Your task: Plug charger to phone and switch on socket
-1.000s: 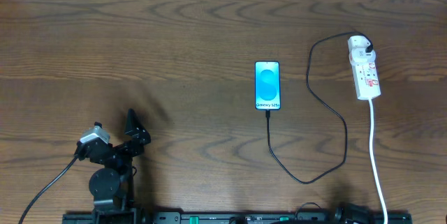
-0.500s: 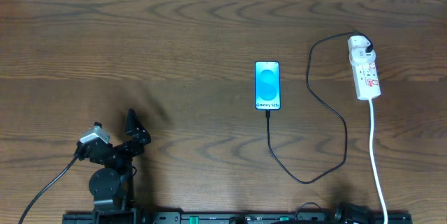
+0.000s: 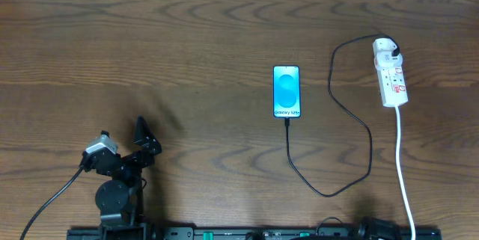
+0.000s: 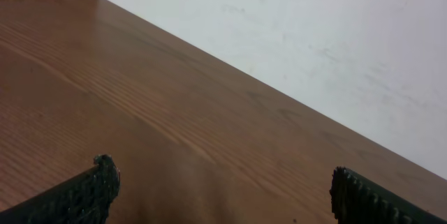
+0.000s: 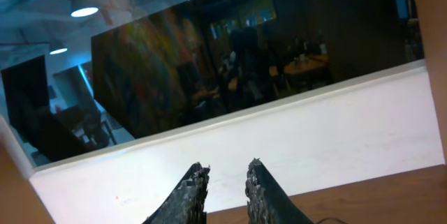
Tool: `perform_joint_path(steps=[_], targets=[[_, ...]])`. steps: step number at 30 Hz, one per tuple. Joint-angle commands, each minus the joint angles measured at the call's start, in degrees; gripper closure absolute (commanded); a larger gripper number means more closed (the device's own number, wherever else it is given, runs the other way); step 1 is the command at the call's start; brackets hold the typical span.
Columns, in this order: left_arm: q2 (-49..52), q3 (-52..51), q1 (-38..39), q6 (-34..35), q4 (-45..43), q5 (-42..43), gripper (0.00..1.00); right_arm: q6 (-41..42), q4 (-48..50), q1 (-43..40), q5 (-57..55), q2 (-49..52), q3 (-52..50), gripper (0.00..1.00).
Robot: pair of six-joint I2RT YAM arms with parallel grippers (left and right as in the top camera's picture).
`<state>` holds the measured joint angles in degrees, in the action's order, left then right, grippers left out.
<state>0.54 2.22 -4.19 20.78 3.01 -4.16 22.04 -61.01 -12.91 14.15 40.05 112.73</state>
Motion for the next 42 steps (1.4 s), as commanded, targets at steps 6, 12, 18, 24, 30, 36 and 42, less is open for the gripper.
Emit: perform_joint_path(steps=[6,12,18,24,30,36,42], targets=[[-0.35,-1.99,-0.57,-0.74,0.72,0.33,0.02,-1.31,0.13,1.49,-3.48,-0.20,-0.07,0.80],[-0.33,-1.99,-0.57,-0.74,0.72,0.33,0.02,-1.31,0.83,1.49,-3.48,-0.20,-0.07,0.78],[-0.33,-1.99,-0.57,-0.74,0.57,0.07,0.02,-0.52,1.51,1.49,-3.45,-0.22,-0.07,0.79],[-0.26,-1.99,-0.52,-17.07,0.90,6.69,0.02,0.44,1.49,1.49,-3.30,-0.22,-0.07,0.83],[-0.24,-1.99,-0.52,-18.88,0.72,7.82,0.02,1.16,1.66,1.49,-3.28,-0.22,-0.09,0.84],[-0.24,-1.99,-0.52,-18.88,0.72,7.82,0.02,3.26,2.14,1.49,-3.08,-0.22,-0.09,0.83],[-0.24,-1.99,-0.52,-18.88,0.72,7.85,0.02,3.23,3.17,1.49,-3.06,-0.81,-0.09,0.82]])
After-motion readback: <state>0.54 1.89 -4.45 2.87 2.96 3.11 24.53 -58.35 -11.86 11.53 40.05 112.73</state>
